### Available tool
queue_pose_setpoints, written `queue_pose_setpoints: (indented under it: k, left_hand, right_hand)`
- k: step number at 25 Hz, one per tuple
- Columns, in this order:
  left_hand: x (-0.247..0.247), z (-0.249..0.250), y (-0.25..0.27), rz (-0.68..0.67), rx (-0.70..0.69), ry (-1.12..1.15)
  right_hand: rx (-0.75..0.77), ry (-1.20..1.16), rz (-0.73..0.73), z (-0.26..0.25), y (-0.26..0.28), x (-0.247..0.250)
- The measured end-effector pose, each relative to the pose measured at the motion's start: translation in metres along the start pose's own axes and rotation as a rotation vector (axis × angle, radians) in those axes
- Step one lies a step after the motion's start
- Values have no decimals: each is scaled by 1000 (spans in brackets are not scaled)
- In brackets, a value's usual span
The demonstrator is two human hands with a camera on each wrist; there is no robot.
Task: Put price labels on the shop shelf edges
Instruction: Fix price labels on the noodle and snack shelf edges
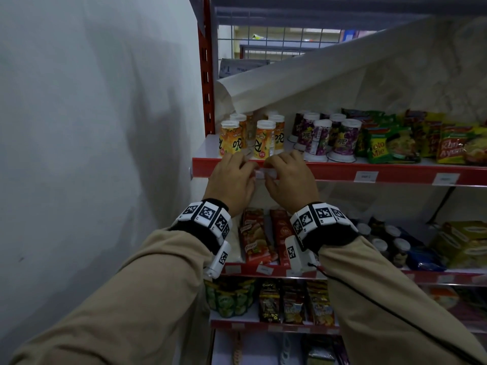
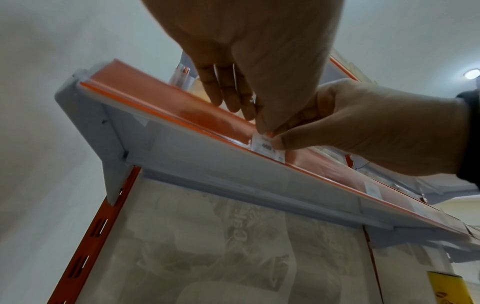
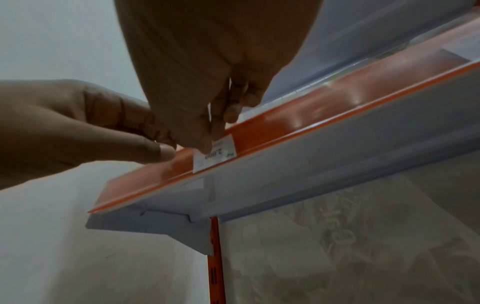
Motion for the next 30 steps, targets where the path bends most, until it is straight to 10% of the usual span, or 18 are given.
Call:
queue_pose_setpoints:
  k: [7, 18, 30]
  left_hand:
    - [2, -9, -3, -4, 5, -48]
    - [-1, -19, -16, -33, 160, 171]
    - [-3, -37, -18, -18, 110, 94]
  right_hand:
    - [-110, -52, -125, 5, -15, -2]
    - [-410, -846, 200, 18, -9, 16]
    - [-274, -507, 180, 17, -20, 21]
Point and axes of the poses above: each hand's wrist, its own y-axis away from the middle knuckle, its own x-axis out of the back of the hand, z = x × y, the point moved 6 cm from there along -y, towards the middle knuckle, and after that the axes turned 15 degrees about -y, right-handed, at the moved point
